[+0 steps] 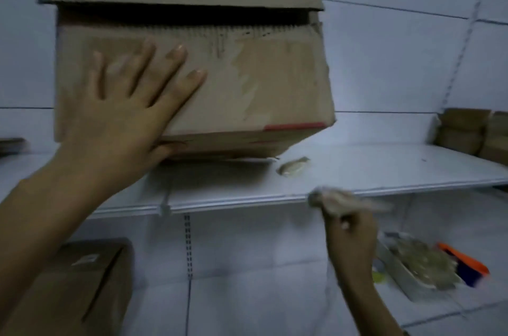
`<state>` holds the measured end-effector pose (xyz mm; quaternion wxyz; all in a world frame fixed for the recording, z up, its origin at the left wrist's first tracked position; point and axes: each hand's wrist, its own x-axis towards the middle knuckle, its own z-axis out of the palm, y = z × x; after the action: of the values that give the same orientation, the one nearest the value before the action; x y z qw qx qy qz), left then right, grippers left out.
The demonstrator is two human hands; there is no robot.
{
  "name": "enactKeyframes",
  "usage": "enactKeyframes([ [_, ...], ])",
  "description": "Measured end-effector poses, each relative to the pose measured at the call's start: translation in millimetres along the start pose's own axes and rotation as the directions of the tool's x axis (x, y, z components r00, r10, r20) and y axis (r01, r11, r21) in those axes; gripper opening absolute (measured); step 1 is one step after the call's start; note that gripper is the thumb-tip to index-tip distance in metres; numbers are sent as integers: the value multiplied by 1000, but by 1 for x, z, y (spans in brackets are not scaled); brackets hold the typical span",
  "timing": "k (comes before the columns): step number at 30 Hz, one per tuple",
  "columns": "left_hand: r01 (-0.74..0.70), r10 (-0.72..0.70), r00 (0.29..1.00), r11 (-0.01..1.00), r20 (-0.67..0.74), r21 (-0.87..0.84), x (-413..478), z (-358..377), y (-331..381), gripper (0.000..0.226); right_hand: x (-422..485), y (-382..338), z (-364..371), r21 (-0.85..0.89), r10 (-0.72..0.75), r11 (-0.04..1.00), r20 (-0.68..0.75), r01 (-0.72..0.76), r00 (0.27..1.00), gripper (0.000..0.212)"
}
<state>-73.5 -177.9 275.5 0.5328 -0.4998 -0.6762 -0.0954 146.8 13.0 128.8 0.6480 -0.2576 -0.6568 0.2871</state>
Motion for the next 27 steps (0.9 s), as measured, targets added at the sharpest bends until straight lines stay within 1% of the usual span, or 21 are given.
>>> enactKeyframes([
  [2, -20, 21, 1000, 1000, -23, 19, -17, 11, 14, 88, 52, -2, -9, -59, -82, 995, -124, 75, 989, 15],
  [3, -24, 25, 1000, 999, -15, 25, -24, 16, 20, 88, 77, 0, -9, -125, -104, 989, -176, 83, 979, 16],
  [4, -21, 21, 1000, 999, -6, 29, -30, 20, 24, 93, 99, 4, -6, -262, -151, 960, -194, 97, 969, 15],
  [5, -19, 19, 1000, 999, 4, 35, -33, 24, 28, 103, 116, 9, 1, -429, -228, 891, -140, 148, 964, 16],
  [6, -19, 18, 1000, 999, 11, 47, -36, 27, 30, 114, 128, 12, 11, -568, -279, 787, 17, 239, 960, 19],
  [7, -15, 14, 1000, 998, 12, 59, -39, 29, 32, 121, 134, 18, 22, -638, -273, 677, 244, 366, 931, 22],
  [8, -11, 11, 1000, 998, 7, 69, -42, 33, 33, 125, 134, 25, 33, -615, -184, 626, 480, 478, 858, 24],
  [9, -9, 9, 1000, 997, 4, 82, -46, 36, 35, 126, 132, 29, 40, -572, -43, 636, 643, 517, 764, 24],
  [10, -6, 6, 1000, 996, 3, 92, -51, 41, 38, 126, 131, 31, 42, -558, 123, 688, 721, 465, 682, 28],
  [11, -1, 0, 1000, 995, 6, 100, -57, 48, 40, 124, 132, 34, 43, -544, 222, 747, 745, 381, 629, 35],
  [12, -2, 0, 1000, 994, 14, 109, -64, 55, 43, 118, 134, 38, 42, -500, 240, 812, 755, 301, 610, 40],
  [13, -7, 5, 1000, 993, 19, 117, -71, 63, 48, 108, 135, 41, 40, -453, 214, 850, 764, 270, 608, 44],
  [14, -6, 4, 1000, 994, 18, 112, -78, 71, 53, 93, 135, 45, 39, -408, 146, 864, 763, 294, 630, 48],
  [15, 8, -11, 999, 997, 30, 81, -84, 77, 58, 79, 135, 50, 38, -377, 53, 856, 744, 353, 666, 49],
  [16, 32, -34, 998, 999, 48, 41, -88, 81, 64, 72, 136, 56, 38, -362, -49, 828, 713, 428, 700, 44],
  [18, 96, -95, 994, 995, 54, -22, -86, 82, 77, 72, 140, 68, 41, -402, -203, 729, 645, 554, 736, 31],
  [20, 176, -179, 983, 981, -34, -83, -77, 78, 89, 64, 142, 77, 44, -437, -211, 702, 627, 563, 750, 27],
  [22, 250, -268, 955, 958, -128, -144, -62, 70, 97, 54, 148, 83, 47, -367, -236, 744, 637, 559, 734, 29],
  [24, 299, -319, 930, 946, -184, -126, -42, 61, 100, 50, 151, 79, 48, -242, -202, 842, 687, 482, 698, 31],
  [26, 365, -371, 910, 929, -185, -68, -24, 56, 102, 54, 159, 80, 50, -172, -178, 873, 759, 457, 627, 43],
  [27, 413, -415, 898, 910, -147, -46, -16, 55, 106, 59, 164, 82, 51, -150, -195, 852, 799, 502, 569, 44],
])
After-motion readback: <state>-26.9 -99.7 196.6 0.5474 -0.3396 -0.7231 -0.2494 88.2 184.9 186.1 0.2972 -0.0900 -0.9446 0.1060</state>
